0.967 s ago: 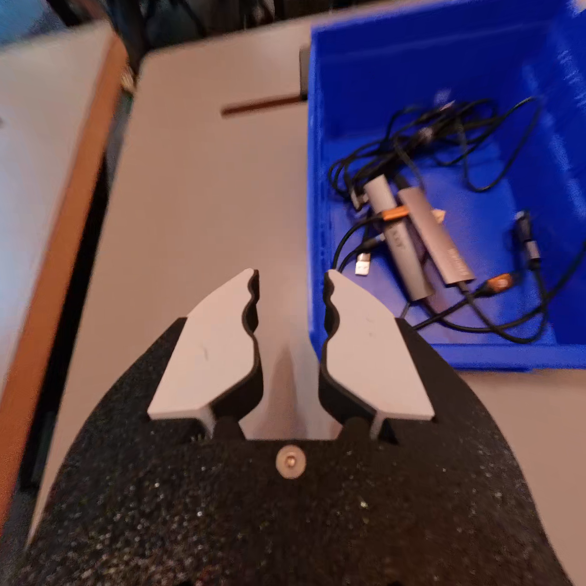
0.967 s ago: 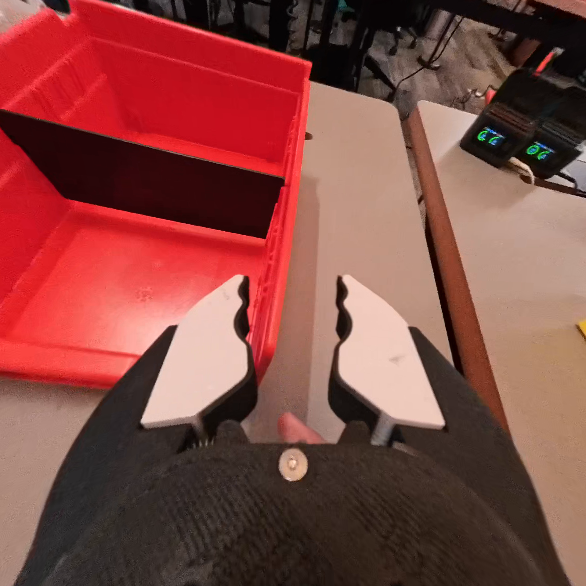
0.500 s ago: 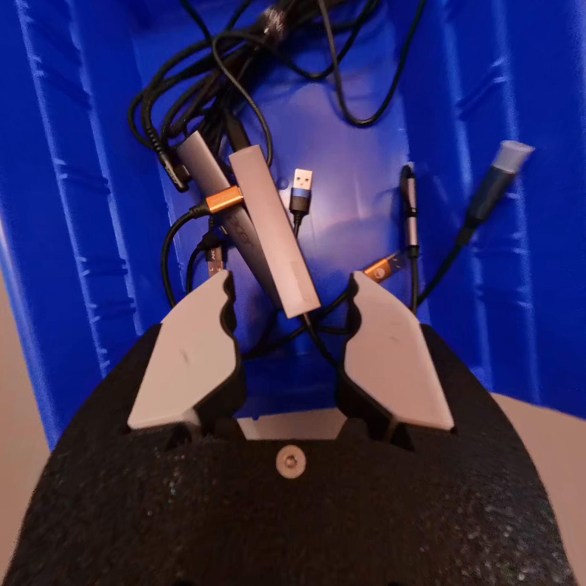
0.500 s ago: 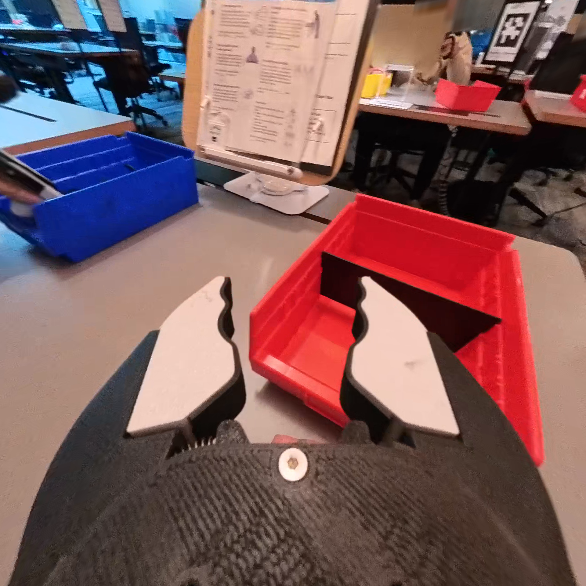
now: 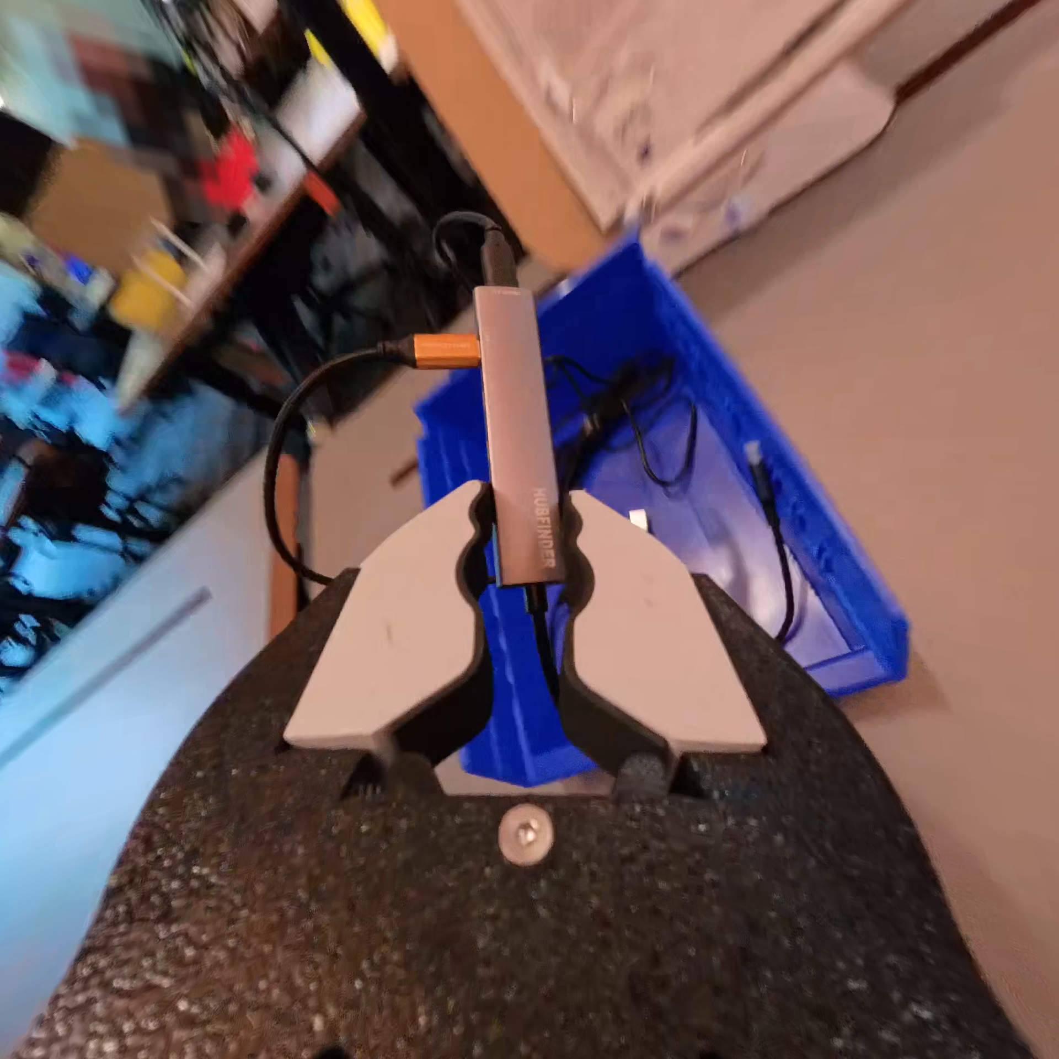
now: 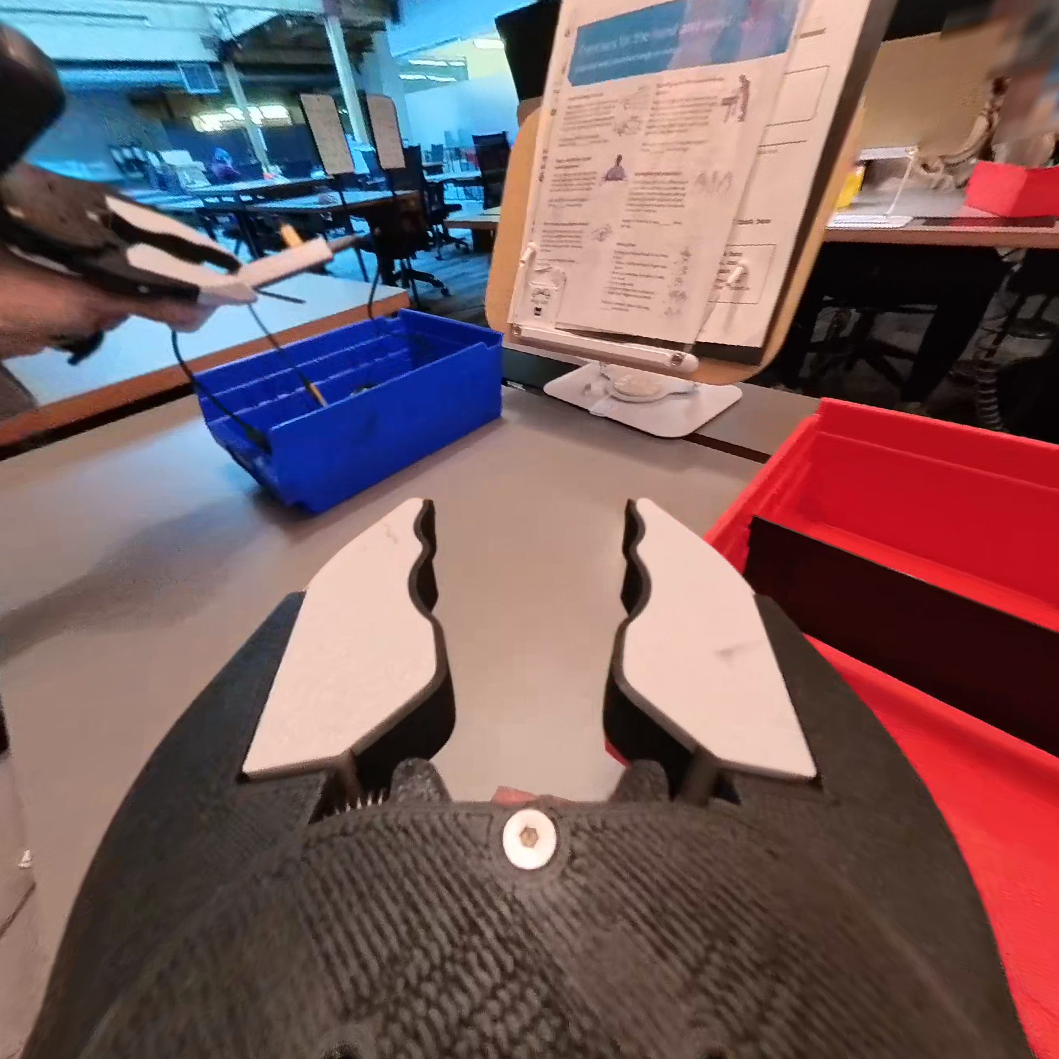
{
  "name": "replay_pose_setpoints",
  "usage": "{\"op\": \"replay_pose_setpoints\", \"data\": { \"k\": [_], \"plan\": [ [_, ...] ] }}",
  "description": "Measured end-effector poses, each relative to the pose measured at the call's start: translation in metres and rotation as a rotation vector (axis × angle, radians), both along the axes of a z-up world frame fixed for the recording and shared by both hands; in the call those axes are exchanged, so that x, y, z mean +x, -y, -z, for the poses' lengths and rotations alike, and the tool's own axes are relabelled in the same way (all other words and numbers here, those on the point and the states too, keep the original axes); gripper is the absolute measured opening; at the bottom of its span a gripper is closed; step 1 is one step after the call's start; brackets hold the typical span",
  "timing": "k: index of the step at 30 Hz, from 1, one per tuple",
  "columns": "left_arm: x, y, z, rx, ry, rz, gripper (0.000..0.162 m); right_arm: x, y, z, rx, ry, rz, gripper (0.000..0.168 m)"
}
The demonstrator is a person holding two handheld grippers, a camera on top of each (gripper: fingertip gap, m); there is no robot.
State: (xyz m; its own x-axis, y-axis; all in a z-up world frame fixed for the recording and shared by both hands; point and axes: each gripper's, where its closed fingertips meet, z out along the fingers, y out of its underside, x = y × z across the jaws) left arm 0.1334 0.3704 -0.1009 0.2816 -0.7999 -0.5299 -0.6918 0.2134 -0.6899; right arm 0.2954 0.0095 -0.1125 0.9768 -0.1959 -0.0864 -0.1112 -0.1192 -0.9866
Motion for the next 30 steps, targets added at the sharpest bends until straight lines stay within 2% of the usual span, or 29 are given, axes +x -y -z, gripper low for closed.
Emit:
{"op": "replay_pose_setpoints", "data": {
  "k": [1, 5, 7, 9, 11, 13, 17, 19, 20, 21, 22, 28, 30],
  "plan": [
    [0.001, 0.011, -0.024, 0.051, 0.036, 0.042, 0.022, -0.007, -0.005, -0.002, 0.01, 0.0, -0.026, 0.064],
    [0.005, 0.07, -0.112, 0.188, 0.207, 0.253, 0.023, -0.041, -0.021, -0.02, 0.097, 0.015, -0.142, 0.064],
    [0.008, 0.111, -0.137, 0.284, 0.247, 0.424, 0.022, -0.06, -0.029, -0.034, 0.176, -0.01, -0.205, 0.065],
    [0.013, 0.148, -0.141, 0.384, 0.258, 0.533, 0.022, -0.08, -0.035, -0.049, 0.285, -0.078, -0.263, 0.066],
    [0.018, 0.175, -0.126, 0.519, 0.216, 0.594, 0.022, -0.091, -0.042, -0.053, 0.356, -0.192, -0.296, 0.066],
    [0.025, 0.2, -0.095, 0.607, 0.174, 0.656, 0.022, -0.091, -0.051, -0.045, 0.361, -0.267, -0.285, 0.065],
    [0.03, 0.249, -0.017, 0.519, 0.129, 0.849, 0.022, -0.089, -0.062, -0.021, 0.371, -0.324, -0.316, 0.058],
    [0.028, 0.265, 0.005, 0.417, 0.154, 0.911, 0.022, -0.088, -0.067, -0.004, 0.333, -0.377, -0.353, 0.054],
    [0.027, 0.271, 0.011, 0.351, 0.177, 0.927, 0.022, -0.089, -0.069, 0.001, 0.337, -0.392, -0.38, 0.051],
    [0.026, 0.274, 0.016, 0.285, 0.187, 0.943, 0.022, -0.094, -0.067, 0.001, 0.367, -0.403, -0.435, 0.039],
    [0.025, 0.277, 0.019, 0.236, 0.197, 0.96, 0.022, -0.101, -0.063, -0.004, 0.412, -0.406, -0.508, 0.021],
    [0.016, 0.288, 0.016, 0.025, 0.3, 1.064, 0.021, -0.117, -0.046, -0.019, 0.581, -0.338, -0.719, 0.01],
    [0.006, 0.301, 0.009, -0.147, 0.346, 1.145, 0.015, -0.127, -0.032, -0.024, 0.628, -0.261, -0.825, 0.009]
  ]
}}
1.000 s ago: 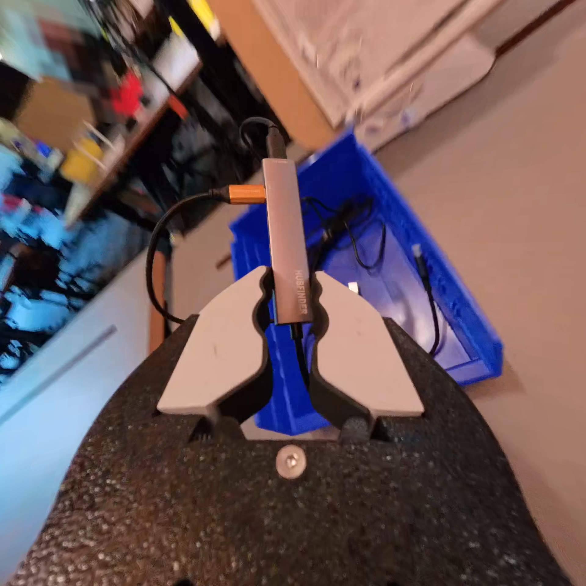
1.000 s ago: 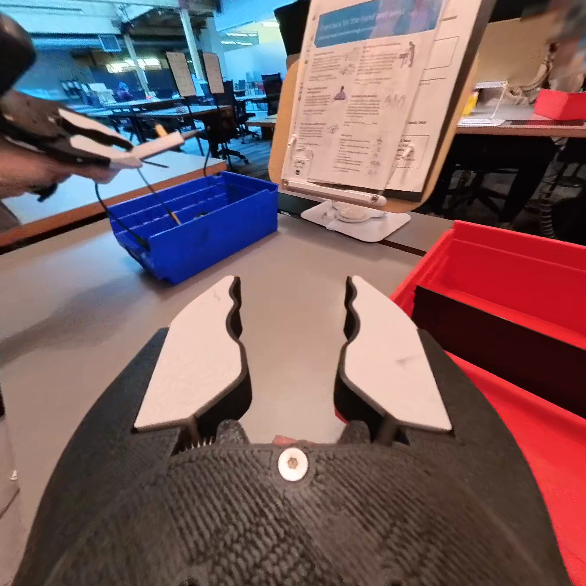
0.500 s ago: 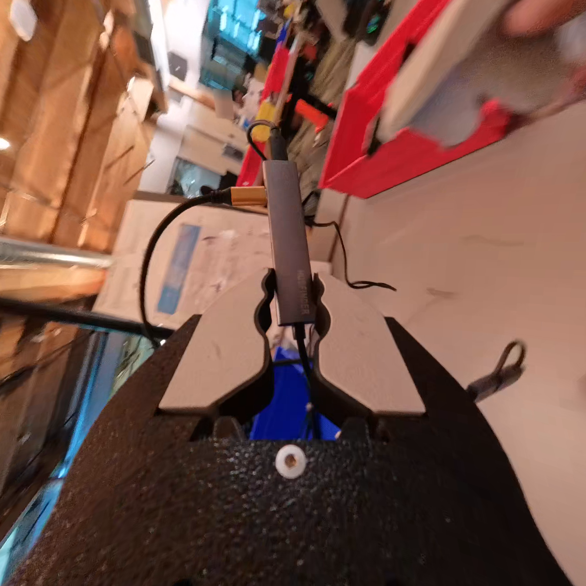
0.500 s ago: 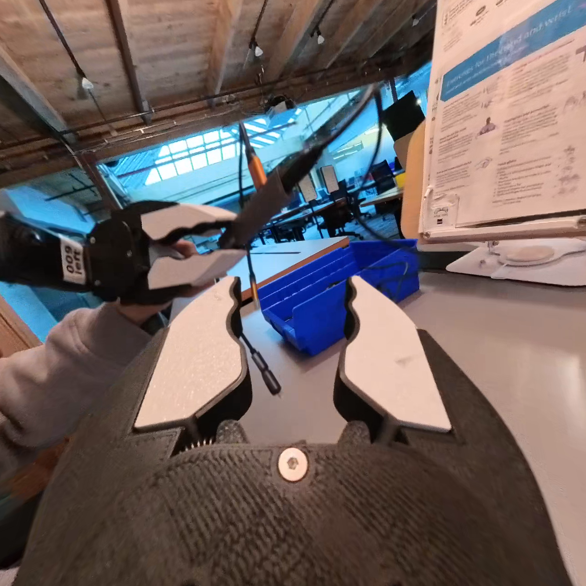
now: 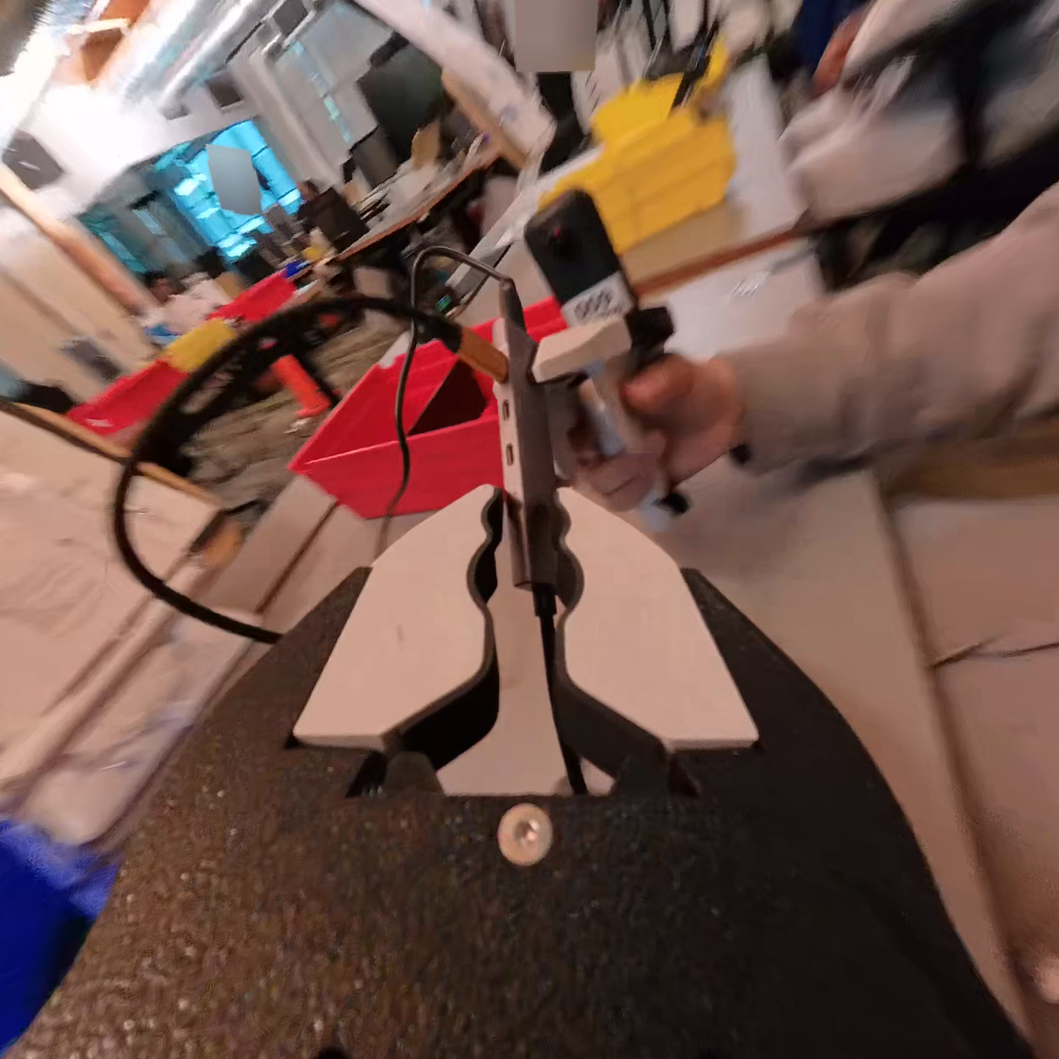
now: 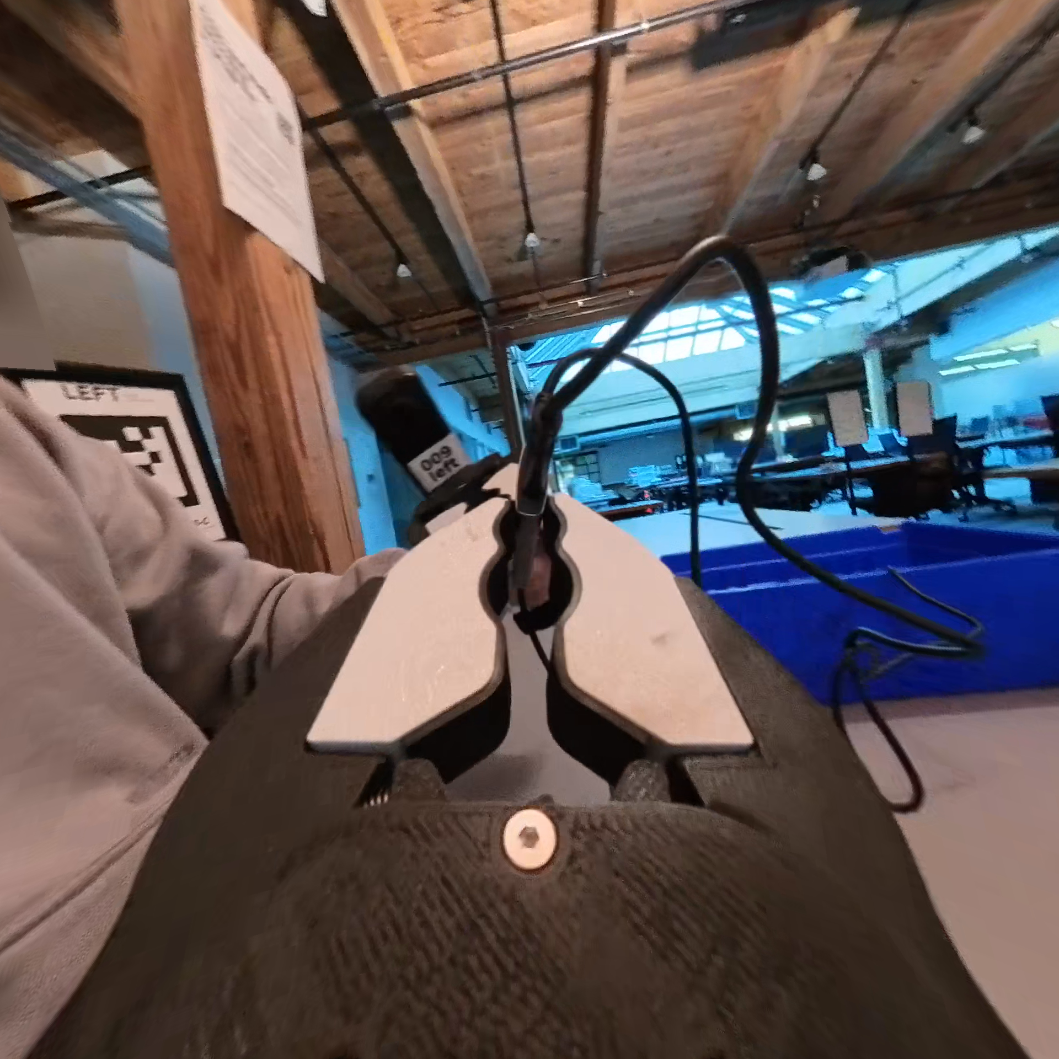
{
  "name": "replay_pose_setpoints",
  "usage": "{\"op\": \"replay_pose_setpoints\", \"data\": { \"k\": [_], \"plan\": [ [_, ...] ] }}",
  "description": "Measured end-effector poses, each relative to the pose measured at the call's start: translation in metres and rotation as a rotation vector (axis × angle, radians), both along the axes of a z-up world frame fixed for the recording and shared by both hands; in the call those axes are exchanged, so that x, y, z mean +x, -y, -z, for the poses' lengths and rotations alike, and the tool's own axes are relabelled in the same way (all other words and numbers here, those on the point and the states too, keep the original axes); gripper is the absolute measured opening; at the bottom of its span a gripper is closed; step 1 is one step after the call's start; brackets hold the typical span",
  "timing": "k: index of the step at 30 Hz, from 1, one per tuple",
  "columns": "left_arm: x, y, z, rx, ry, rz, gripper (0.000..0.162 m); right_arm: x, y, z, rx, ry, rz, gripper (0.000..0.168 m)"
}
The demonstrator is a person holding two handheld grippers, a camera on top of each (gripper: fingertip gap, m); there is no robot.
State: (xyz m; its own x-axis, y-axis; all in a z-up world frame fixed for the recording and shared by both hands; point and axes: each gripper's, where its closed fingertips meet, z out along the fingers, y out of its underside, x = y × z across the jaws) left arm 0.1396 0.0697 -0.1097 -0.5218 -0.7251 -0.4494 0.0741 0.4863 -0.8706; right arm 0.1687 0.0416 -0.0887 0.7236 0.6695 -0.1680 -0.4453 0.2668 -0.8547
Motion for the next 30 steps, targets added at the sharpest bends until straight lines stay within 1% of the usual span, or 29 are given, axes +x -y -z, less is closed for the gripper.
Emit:
{"op": "replay_pose_setpoints", "data": {
  "k": [2, 4, 5, 7, 10, 11, 13, 16, 17, 18, 19, 20, 23, 24, 26, 28, 29, 30],
  "plan": [
    [-0.009, 0.005, -0.01, -0.239, -0.101, 0.092, 0.037, -0.006, 0.013, -0.008, 0.075, 0.052, -0.044, 0.009],
    [-0.017, 0.007, -0.008, -0.496, -0.317, 0.194, 0.055, -0.012, 0.026, -0.011, 0.135, 0.131, -0.095, 0.009],
    [-0.02, 0.007, -0.004, -0.6, -0.435, 0.243, 0.057, -0.015, 0.032, -0.013, 0.165, 0.166, -0.112, 0.009],
    [-0.03, 0.014, 0.006, -0.757, -0.641, 0.357, 0.055, -0.016, 0.037, -0.014, 0.185, 0.197, -0.124, 0.009],
    [-0.043, 0.032, 0.014, -0.945, -0.861, 0.533, 0.055, -0.017, 0.038, -0.012, 0.206, 0.213, -0.13, 0.009],
    [-0.044, 0.037, 0.016, -0.993, -0.899, 0.578, 0.054, -0.017, 0.037, -0.012, 0.207, 0.209, -0.129, 0.009],
    [-0.038, 0.042, 0.017, -1.113, -0.914, 0.626, 0.052, -0.023, 0.037, -0.008, 0.209, 0.223, -0.162, 0.009],
    [-0.029, 0.038, 0.007, -1.366, -0.946, 0.741, 0.034, -0.024, 0.026, 0.0, 0.173, 0.26, -0.101, 0.009],
    [-0.026, 0.037, 0.006, -1.423, -0.949, 0.758, 0.029, -0.022, 0.024, 0.001, 0.168, 0.257, -0.083, 0.009],
    [-0.022, 0.036, 0.009, -1.438, -0.936, 0.747, 0.023, -0.018, 0.022, 0.001, 0.162, 0.253, -0.057, 0.009],
    [-0.018, 0.034, 0.012, -1.422, -0.892, 0.713, 0.023, -0.016, 0.021, 0.002, 0.146, 0.259, -0.044, 0.009],
    [-0.014, 0.032, 0.014, -1.385, -0.833, 0.661, 0.022, -0.012, 0.018, 0.005, 0.117, 0.265, -0.026, 0.01],
    [0.001, 0.017, 0.022, -1.239, -0.674, 0.449, 0.022, 0.007, 0.001, 0.015, -0.004, 0.242, 0.108, 0.016],
    [0.007, 0.01, 0.024, -1.172, -0.621, 0.356, 0.022, 0.017, -0.007, 0.018, -0.055, 0.211, 0.171, 0.02],
    [0.017, -0.006, 0.023, -1.014, -0.497, 0.162, 0.022, 0.039, -0.02, 0.021, -0.14, 0.111, 0.296, 0.041],
    [0.024, -0.025, 0.015, -0.818, -0.351, -0.033, 0.022, 0.053, -0.028, 0.03, -0.248, 0.049, 0.352, 0.056],
    [0.026, -0.036, 0.011, -0.705, -0.285, -0.14, 0.022, 0.057, -0.031, 0.033, -0.297, 0.047, 0.377, 0.062],
    [0.027, -0.047, 0.008, -0.582, -0.228, -0.246, 0.022, 0.061, -0.032, 0.034, -0.331, 0.063, 0.418, 0.062]
  ]
}}
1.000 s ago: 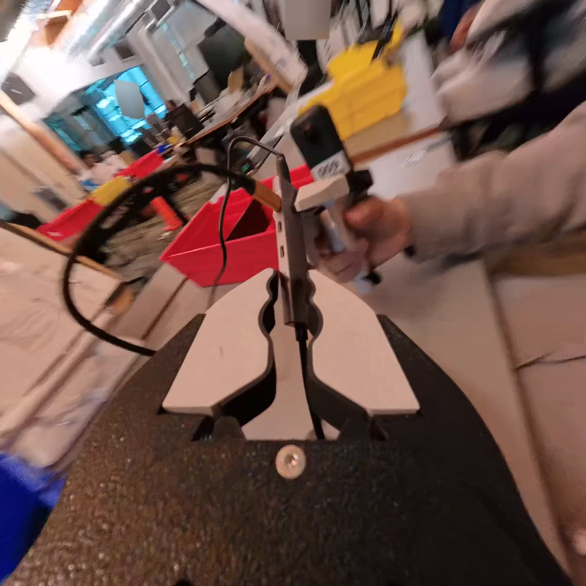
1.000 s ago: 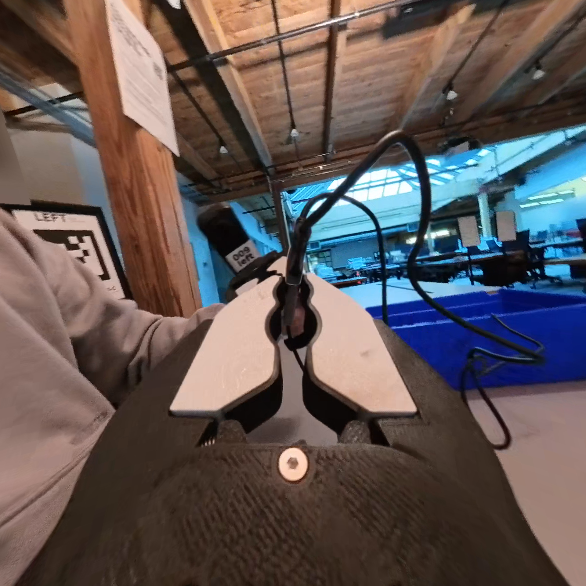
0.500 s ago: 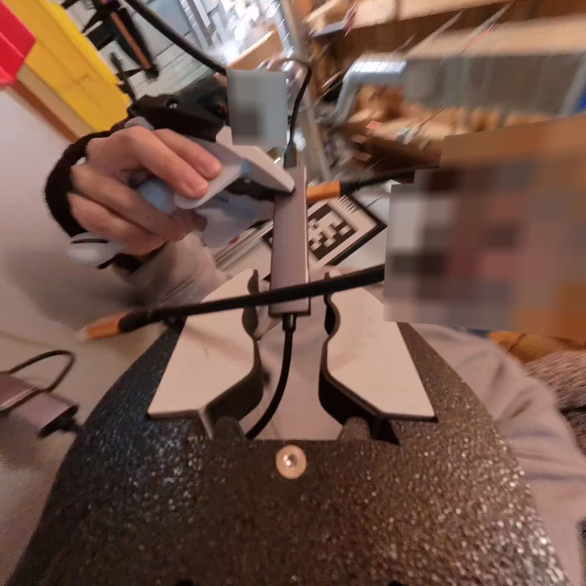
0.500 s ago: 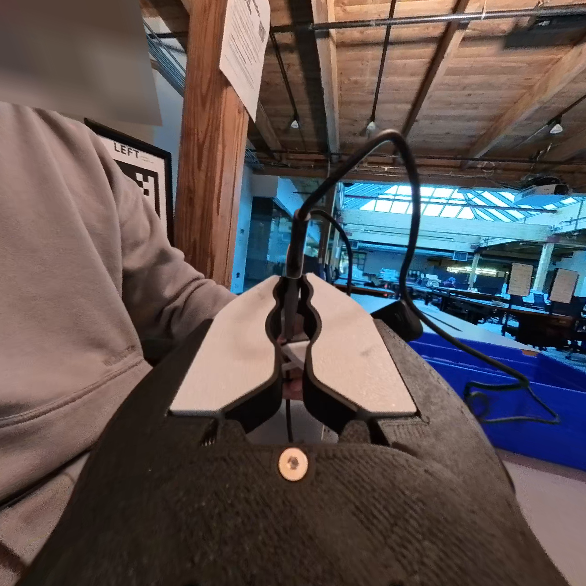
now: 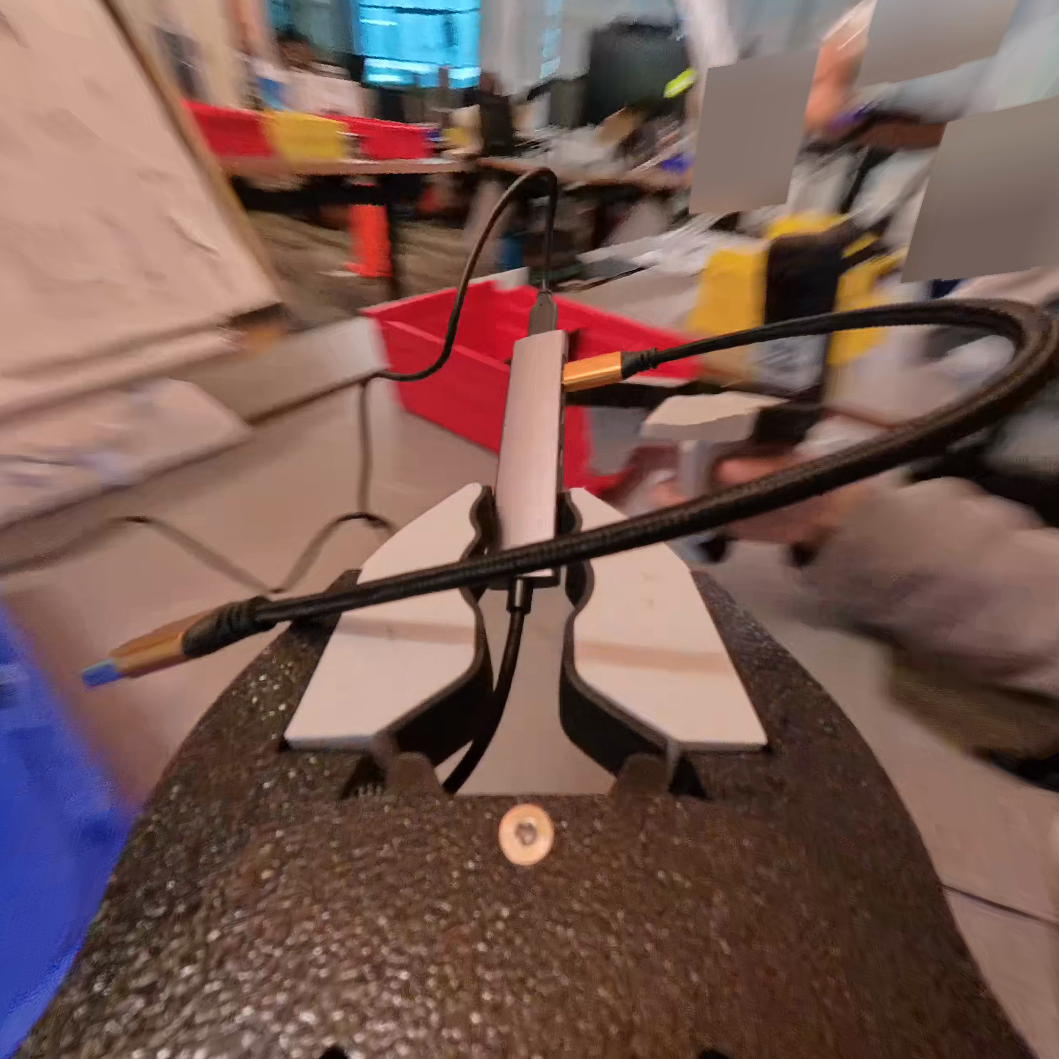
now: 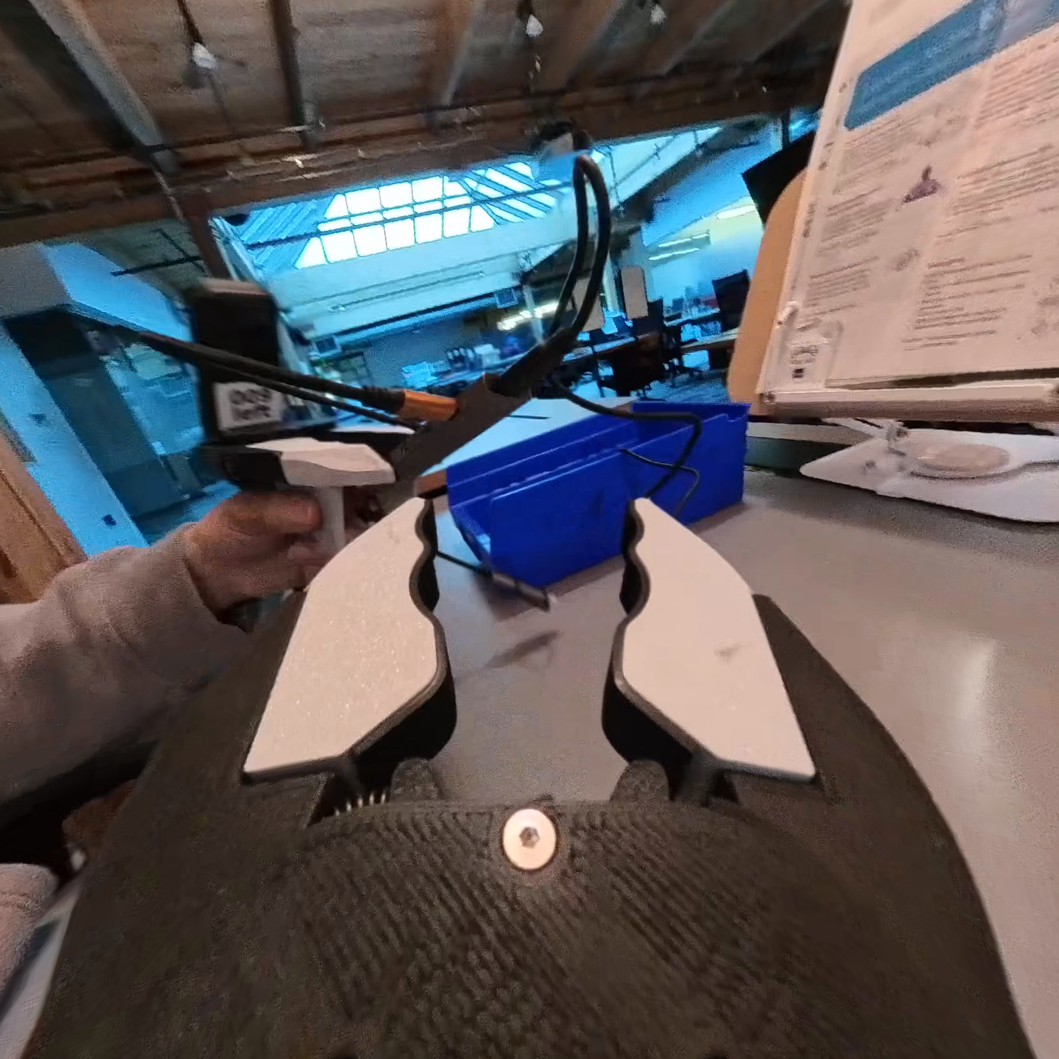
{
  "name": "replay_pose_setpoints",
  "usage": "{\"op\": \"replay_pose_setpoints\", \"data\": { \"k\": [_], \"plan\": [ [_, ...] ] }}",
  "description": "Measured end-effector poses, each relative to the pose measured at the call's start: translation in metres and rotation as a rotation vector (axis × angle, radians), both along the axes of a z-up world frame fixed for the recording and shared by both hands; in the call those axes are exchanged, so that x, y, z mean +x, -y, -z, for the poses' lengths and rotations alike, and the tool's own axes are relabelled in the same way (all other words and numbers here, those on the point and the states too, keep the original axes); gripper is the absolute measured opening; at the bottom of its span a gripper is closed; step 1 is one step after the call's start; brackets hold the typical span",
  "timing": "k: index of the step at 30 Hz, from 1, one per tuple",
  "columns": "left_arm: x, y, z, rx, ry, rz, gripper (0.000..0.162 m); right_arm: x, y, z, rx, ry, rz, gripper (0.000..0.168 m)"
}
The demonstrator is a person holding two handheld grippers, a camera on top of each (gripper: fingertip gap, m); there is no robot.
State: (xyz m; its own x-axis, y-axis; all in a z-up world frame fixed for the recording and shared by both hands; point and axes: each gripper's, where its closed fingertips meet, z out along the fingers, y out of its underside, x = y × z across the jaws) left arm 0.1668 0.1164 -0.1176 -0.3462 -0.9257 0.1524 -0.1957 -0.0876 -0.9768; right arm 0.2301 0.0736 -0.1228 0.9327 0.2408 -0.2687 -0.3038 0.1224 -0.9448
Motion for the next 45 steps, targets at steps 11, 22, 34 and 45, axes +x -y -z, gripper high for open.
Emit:
{"op": "replay_pose_setpoints", "data": {
  "k": [11, 22, 34, 45],
  "plan": [
    [0.002, 0.005, -0.014, 0.678, 0.042, -0.436, 0.022, -0.02, -0.002, -0.026, 0.144, 0.263, 0.293, 0.03],
    [0.008, 0.03, -0.005, 0.602, 0.089, -0.427, 0.022, -0.015, 0.0, -0.019, 0.139, 0.241, 0.269, 0.012],
    [0.018, 0.043, 0.017, 0.357, 0.158, -0.435, 0.054, -0.018, 0.009, -0.035, 0.262, 0.159, 0.334, 0.011],
    [0.021, 0.042, 0.033, 0.087, 0.155, -0.381, 0.022, -0.015, 0.003, -0.022, 0.181, 0.209, 0.281, 0.012]
  ]
}}
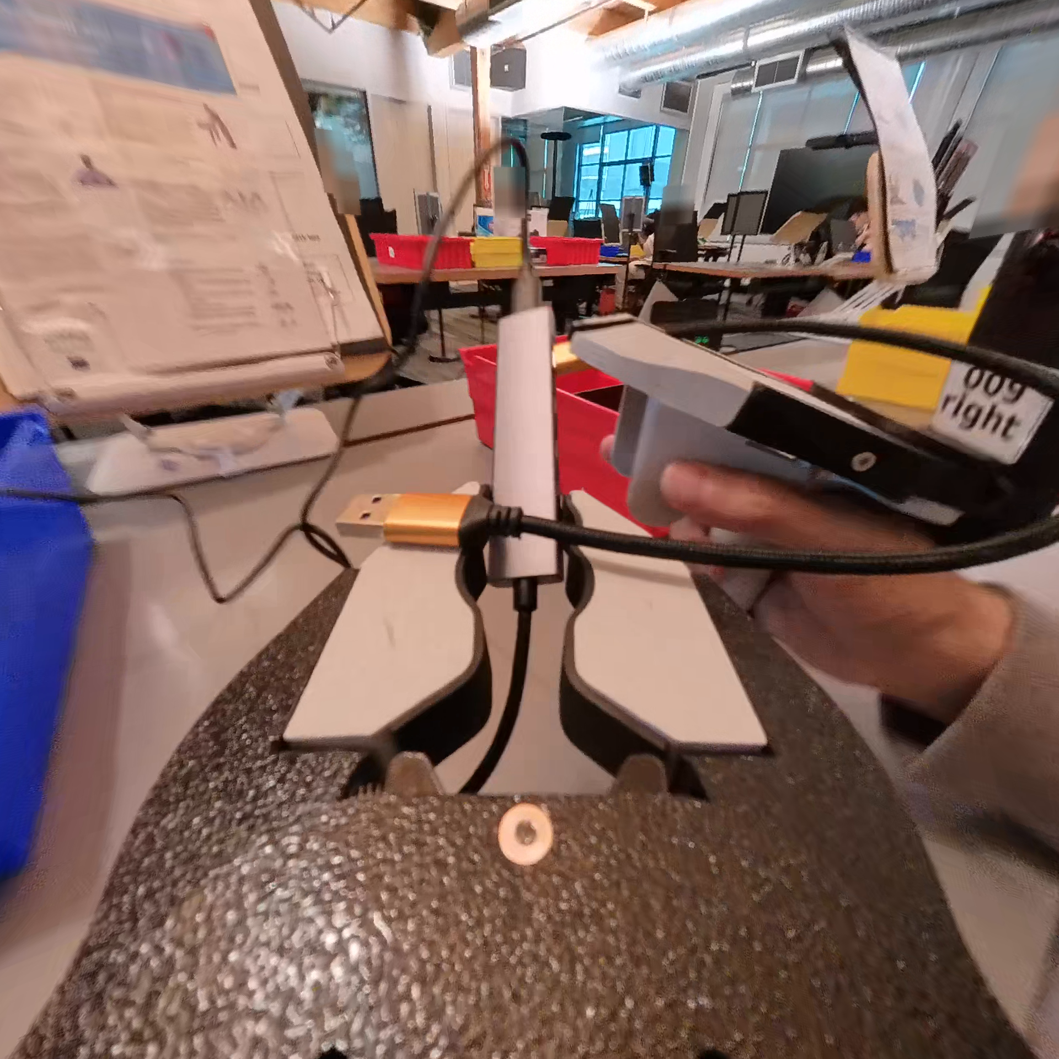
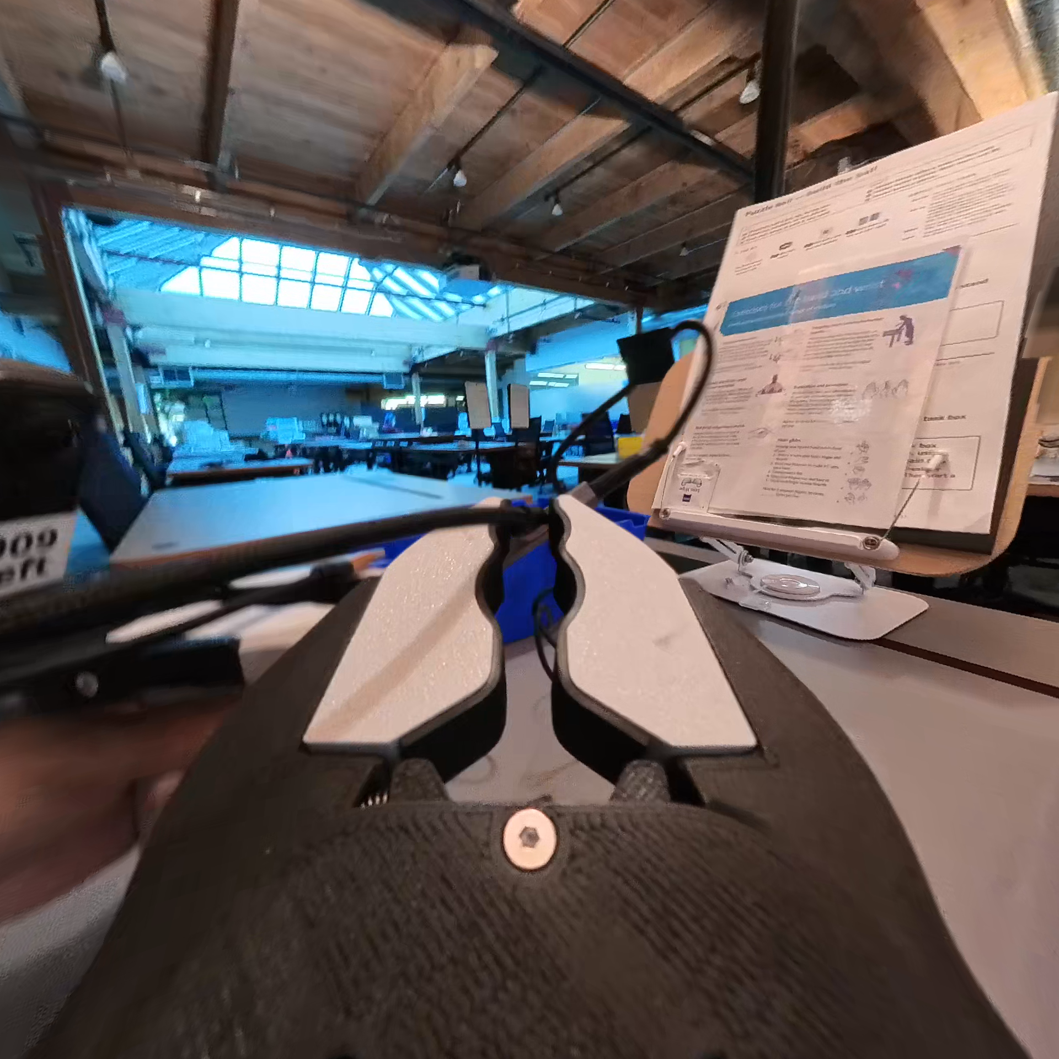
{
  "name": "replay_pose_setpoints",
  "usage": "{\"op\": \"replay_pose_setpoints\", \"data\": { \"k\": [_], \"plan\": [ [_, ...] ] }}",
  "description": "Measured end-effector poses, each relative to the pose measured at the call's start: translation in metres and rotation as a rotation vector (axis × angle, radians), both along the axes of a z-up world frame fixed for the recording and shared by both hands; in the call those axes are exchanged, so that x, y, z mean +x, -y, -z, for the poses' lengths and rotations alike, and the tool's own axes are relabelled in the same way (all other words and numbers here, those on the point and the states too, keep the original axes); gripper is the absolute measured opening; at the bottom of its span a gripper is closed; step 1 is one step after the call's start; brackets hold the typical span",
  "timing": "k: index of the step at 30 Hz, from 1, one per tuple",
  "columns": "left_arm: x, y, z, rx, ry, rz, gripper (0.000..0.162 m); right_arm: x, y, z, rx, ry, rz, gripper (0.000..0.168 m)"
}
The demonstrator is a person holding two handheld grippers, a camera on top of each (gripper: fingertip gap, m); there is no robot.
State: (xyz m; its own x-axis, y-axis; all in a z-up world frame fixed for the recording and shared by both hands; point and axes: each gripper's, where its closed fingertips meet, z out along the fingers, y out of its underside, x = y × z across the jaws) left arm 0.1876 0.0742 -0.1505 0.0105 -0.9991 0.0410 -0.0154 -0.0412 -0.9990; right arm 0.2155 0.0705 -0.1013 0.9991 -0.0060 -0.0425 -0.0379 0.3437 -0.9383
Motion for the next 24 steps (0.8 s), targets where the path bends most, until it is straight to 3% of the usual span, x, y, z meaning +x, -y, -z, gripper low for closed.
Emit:
{"op": "replay_pose_setpoints", "data": {
  "k": [3, 5, 8, 10, 13, 16, 18, 20, 24],
  "plan": [
    [-0.006, -0.023, -0.012, 0.172, -0.014, -0.076, 0.022, -0.007, 0.001, 0.005, -0.046, 0.035, -0.18, 0.022],
    [-0.013, -0.039, -0.024, 0.331, -0.006, -0.143, 0.023, -0.002, 0.004, 0.012, -0.105, -0.015, -0.298, 0.043],
    [-0.021, -0.049, -0.042, 0.633, -0.009, -0.208, 0.023, 0.03, 0.007, 0.036, -0.267, -0.272, -0.355, 0.07],
    [-0.023, -0.045, -0.045, 0.85, -0.01, -0.212, 0.022, 0.041, 0.013, 0.027, -0.18, -0.493, -0.424, 0.071],
    [-0.021, -0.032, -0.037, 1.029, -0.021, -0.159, 0.022, 0.034, 0.019, 0.005, -0.02, -0.696, -0.622, 0.048],
    [-0.02, -0.017, -0.026, 1.08, -0.024, -0.085, 0.022, 0.01, 0.008, 0.014, -0.108, -0.691, -0.705, 0.049],
    [-0.019, -0.009, -0.019, 1.094, -0.024, -0.033, 0.022, -0.002, 0.0, 0.026, -0.183, -0.641, -0.698, 0.039],
    [-0.019, -0.009, -0.014, 1.088, -0.031, -0.02, 0.022, -0.007, 0.0, 0.024, -0.148, -0.605, -0.709, 0.015],
    [-0.02, -0.013, -0.012, 0.983, -0.018, 0.026, 0.023, -0.011, -0.001, 0.02, -0.145, -0.648, -0.768, 0.01]
  ]
}}
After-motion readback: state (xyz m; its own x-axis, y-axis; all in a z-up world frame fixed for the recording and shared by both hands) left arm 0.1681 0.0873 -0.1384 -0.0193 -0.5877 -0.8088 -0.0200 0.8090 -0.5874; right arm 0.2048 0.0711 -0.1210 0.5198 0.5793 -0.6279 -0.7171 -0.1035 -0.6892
